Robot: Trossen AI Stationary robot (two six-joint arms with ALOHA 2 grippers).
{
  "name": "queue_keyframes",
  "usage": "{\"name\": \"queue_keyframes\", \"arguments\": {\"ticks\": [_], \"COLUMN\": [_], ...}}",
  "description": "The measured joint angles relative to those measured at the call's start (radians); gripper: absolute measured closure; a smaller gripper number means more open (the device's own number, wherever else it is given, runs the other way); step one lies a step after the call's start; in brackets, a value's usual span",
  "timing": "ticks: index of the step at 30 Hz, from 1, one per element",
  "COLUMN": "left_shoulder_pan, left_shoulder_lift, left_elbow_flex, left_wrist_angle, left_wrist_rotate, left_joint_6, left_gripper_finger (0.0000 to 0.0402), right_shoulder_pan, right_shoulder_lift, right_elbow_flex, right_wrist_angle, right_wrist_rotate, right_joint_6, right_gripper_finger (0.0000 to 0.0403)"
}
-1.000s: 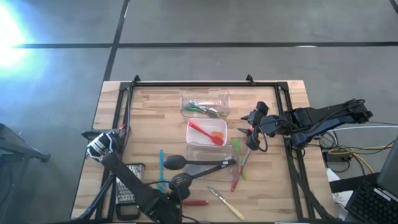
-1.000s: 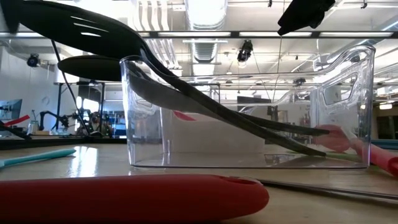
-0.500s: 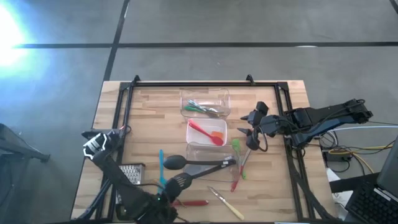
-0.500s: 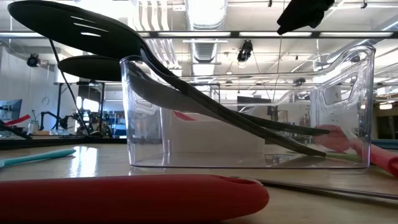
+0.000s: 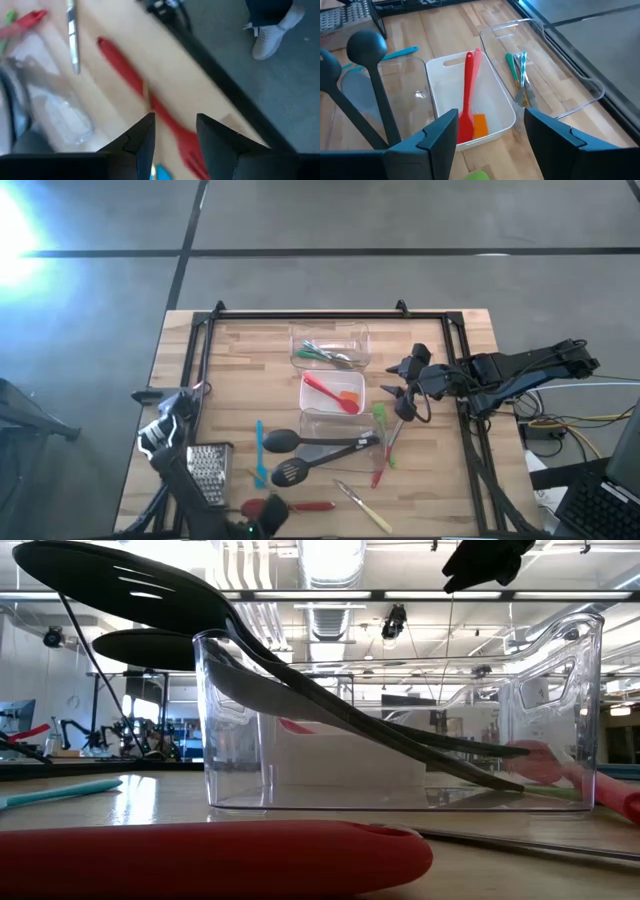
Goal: Pick & Place Kitchen Items
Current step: Put the golden knife into the top transparent bin
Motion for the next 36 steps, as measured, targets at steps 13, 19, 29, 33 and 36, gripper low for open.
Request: {"name": "queue_keyframes", "arguments": {"ticks": [13, 19, 29, 33, 36], "left_shoulder_pan": [0.040, 0.082, 0.150, 0.172, 0.187], "left_shoulder_lift": [0.138, 0.135, 0.135, 0.135, 0.135], "left_elbow_flex": [0.156, 0.143, 0.017, -0.035, -0.070], "left_wrist_angle": [-0.131, -0.115, -0.105, -0.069, -0.067], "left_wrist_rotate": [-0.007, 0.019, 0.088, 0.144, 0.158], "left_joint_6": [0.094, 0.184, 0.243, 0.244, 0.248], "left_gripper_finger": [0.0255, 0.0255, 0.0255, 0.0255, 0.0255], "right_shoulder_pan": [0.001, 0.001, 0.001, 0.000, 0.000], "right_shoulder_lift": [0.000, 0.000, 0.000, 0.000, 0.000], "right_elbow_flex": [0.000, 0.000, 0.000, 0.000, 0.000], "right_wrist_angle": [0.000, 0.000, 0.000, 0.000, 0.000], "right_wrist_rotate": [-0.003, -0.002, -0.002, -0.002, -0.002], "right_joint_6": [0.077, 0.082, 0.082, 0.081, 0.080], "right_gripper_finger": [0.0184, 0.0184, 0.0184, 0.0184, 0.0184]}}
